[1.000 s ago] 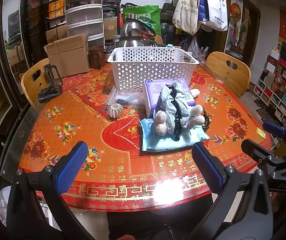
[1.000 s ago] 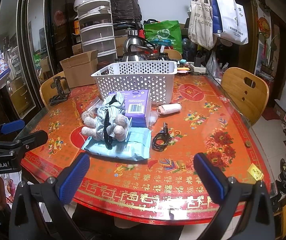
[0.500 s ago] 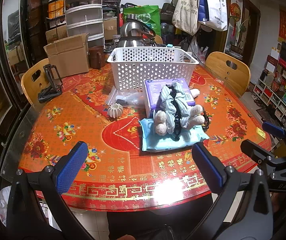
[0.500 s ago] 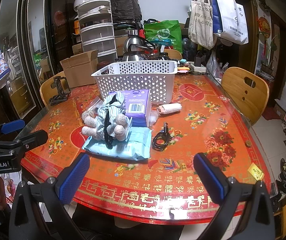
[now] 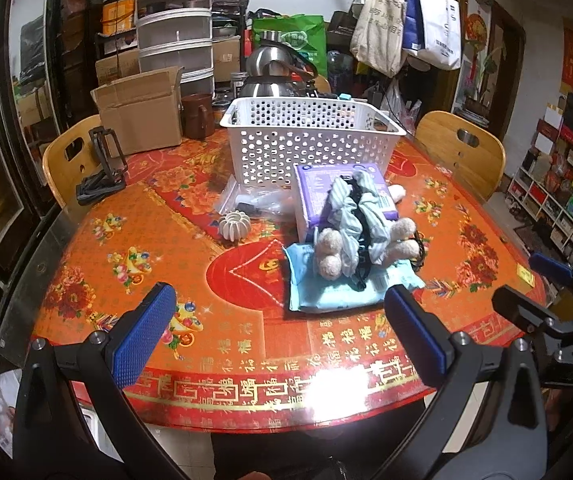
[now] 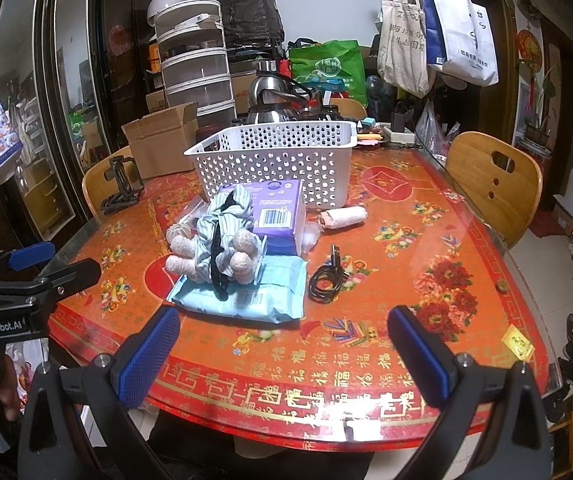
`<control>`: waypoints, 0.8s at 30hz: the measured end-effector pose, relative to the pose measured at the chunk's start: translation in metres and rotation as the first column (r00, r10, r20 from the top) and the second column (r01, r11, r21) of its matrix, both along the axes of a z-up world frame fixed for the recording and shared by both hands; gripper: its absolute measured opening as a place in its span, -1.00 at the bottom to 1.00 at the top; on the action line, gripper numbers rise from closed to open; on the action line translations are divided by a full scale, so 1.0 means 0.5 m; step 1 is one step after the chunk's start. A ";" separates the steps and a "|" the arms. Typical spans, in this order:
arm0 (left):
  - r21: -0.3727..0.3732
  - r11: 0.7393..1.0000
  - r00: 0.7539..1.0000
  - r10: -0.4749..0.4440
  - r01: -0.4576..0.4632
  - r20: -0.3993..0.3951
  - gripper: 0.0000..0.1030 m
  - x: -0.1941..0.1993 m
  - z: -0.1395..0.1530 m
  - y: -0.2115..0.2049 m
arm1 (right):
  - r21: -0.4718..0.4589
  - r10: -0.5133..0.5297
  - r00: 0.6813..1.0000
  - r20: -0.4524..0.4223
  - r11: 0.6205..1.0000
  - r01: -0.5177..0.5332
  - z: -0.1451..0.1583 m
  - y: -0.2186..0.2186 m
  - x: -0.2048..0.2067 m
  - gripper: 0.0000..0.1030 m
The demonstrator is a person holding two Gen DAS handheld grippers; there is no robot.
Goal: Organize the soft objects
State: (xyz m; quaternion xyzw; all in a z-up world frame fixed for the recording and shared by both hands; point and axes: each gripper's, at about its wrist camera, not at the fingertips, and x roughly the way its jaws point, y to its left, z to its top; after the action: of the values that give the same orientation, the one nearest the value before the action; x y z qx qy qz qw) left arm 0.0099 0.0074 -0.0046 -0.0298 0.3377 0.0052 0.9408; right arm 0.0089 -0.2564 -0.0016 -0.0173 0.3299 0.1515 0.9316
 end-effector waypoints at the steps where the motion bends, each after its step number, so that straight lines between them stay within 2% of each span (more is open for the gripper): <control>1: -0.006 1.000 1.000 0.001 -0.001 0.005 1.00 0.004 -0.001 0.005 | 0.001 0.000 1.000 0.002 1.000 0.000 -0.001 0.001 0.001 1.00; 5: -0.027 0.999 0.998 0.020 -0.018 0.063 1.00 0.013 0.007 0.023 | 0.013 0.010 1.000 0.017 1.000 -0.010 -0.001 0.004 0.006 1.00; 7: -0.052 0.999 0.997 -0.004 0.008 0.078 1.00 0.022 0.008 0.031 | 0.042 0.012 0.999 0.047 0.999 -0.014 0.003 0.000 0.012 1.00; 10: -0.046 0.999 0.999 -0.017 0.019 0.048 1.00 0.042 -0.001 0.033 | 0.023 0.008 0.997 0.081 1.000 -0.010 0.005 0.007 0.020 1.00; 13: -0.048 0.998 0.999 -0.029 0.031 0.038 1.00 0.054 -0.014 0.031 | 0.027 0.006 0.999 0.054 1.000 -0.007 0.001 0.007 0.036 1.00; 18: -0.048 0.997 0.996 -0.061 0.064 0.060 1.00 0.064 -0.022 0.024 | -0.038 0.039 0.998 0.051 0.999 -0.037 -0.014 0.019 0.043 1.00; 21: -0.065 0.993 0.993 -0.090 0.095 0.074 1.00 0.077 -0.023 0.019 | -0.020 0.079 0.997 0.020 0.997 -0.079 -0.027 0.022 0.061 1.00; 24: -0.070 0.993 0.994 -0.095 0.098 0.050 1.00 0.100 -0.040 0.017 | 0.012 0.102 0.995 -0.003 0.995 -0.102 -0.039 0.021 0.083 1.00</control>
State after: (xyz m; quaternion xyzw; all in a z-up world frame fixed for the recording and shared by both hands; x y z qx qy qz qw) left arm 0.0600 0.0156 -0.0248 -0.0479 0.3167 -0.0533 0.9458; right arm 0.0502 -0.2462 -0.0209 -0.0280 0.3294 0.2008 0.9222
